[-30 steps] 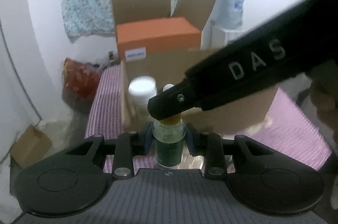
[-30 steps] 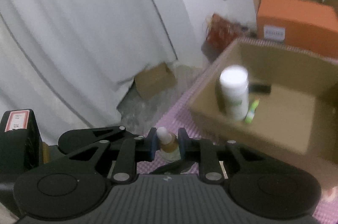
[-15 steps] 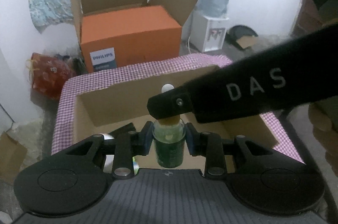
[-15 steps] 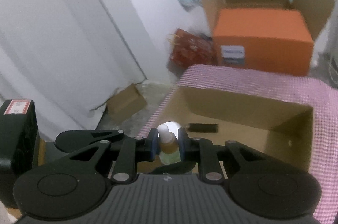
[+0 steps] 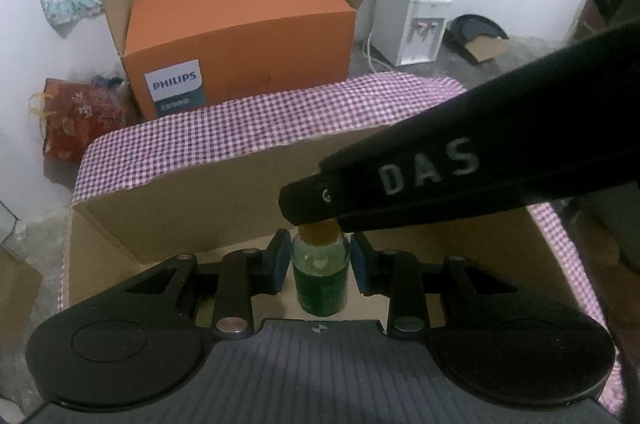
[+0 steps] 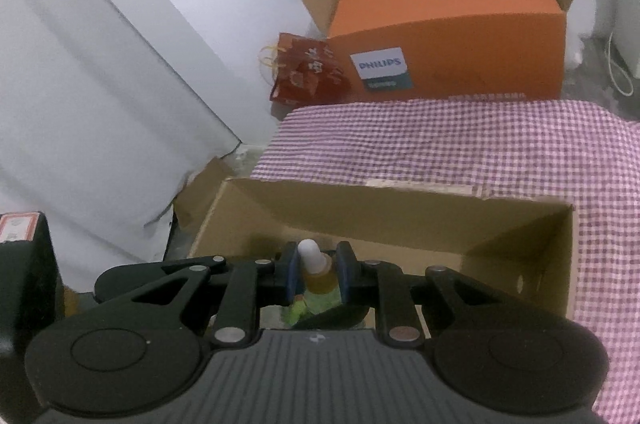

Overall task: Organize rigid objects
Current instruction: 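Lower the dropper bottle into the box and open the right tool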

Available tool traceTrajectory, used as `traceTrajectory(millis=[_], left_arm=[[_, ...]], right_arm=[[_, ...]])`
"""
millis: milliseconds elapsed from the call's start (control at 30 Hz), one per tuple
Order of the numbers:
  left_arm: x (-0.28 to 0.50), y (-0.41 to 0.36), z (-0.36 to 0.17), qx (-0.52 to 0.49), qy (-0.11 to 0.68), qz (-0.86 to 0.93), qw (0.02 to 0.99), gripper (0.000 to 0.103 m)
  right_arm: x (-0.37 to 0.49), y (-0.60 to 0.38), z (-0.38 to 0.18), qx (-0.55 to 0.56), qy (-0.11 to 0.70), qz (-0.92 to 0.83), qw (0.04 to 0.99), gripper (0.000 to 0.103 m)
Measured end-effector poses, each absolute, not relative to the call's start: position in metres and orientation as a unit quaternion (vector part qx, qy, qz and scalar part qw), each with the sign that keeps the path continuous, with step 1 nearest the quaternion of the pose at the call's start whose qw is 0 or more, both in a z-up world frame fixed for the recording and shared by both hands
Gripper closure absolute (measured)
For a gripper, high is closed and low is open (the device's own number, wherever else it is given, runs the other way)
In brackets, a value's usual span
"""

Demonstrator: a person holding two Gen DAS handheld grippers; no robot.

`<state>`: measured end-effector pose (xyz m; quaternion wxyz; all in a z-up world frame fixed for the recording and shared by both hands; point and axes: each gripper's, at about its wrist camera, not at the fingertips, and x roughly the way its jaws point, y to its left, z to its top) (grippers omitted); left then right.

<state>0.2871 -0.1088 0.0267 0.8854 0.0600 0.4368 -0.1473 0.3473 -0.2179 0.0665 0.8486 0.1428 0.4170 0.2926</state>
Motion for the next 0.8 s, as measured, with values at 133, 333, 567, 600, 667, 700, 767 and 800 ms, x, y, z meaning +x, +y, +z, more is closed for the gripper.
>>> traceTrajectory(millis=[133, 333, 567, 600, 667, 700, 767, 800], left_arm=[[0.294, -0.112, 0.02, 0.062, 0.446, -0.15, 0.88, 0.066], [0.296, -0.113, 0.016, 0.076, 0.456, -0.14, 0.876, 0.066], [0.286, -0.114, 0.028, 0.078, 0.447, -0.146, 0.879, 0.065], [0.285, -0.113, 0.031, 0.077, 0.445, -0.148, 0.88, 0.065], [0.279, -0.111, 0.037, 0.074, 0.44, -0.151, 0.882, 0.059], [0.275, -0.109, 0.04, 0.073, 0.437, -0.153, 0.883, 0.059], [0.267, -0.105, 0.046, 0.07, 0.429, -0.153, 0.887, 0.057], [0.261, -0.102, 0.05, 0.065, 0.425, -0.155, 0.889, 0.055]], right_arm=[[0.361, -0.22, 0.053, 0.155, 0.427, 0.295, 0.841, 0.092], [0.371, -0.22, 0.042, 0.162, 0.431, 0.301, 0.835, 0.092], [0.364, -0.232, 0.051, 0.182, 0.42, 0.301, 0.836, 0.09], [0.359, -0.236, 0.055, 0.185, 0.415, 0.302, 0.838, 0.09], [0.349, -0.243, 0.062, 0.194, 0.405, 0.304, 0.84, 0.09], [0.342, -0.248, 0.066, 0.199, 0.396, 0.307, 0.842, 0.09], [0.326, -0.257, 0.075, 0.214, 0.379, 0.314, 0.844, 0.09], [0.318, -0.262, 0.079, 0.223, 0.371, 0.316, 0.844, 0.089]])
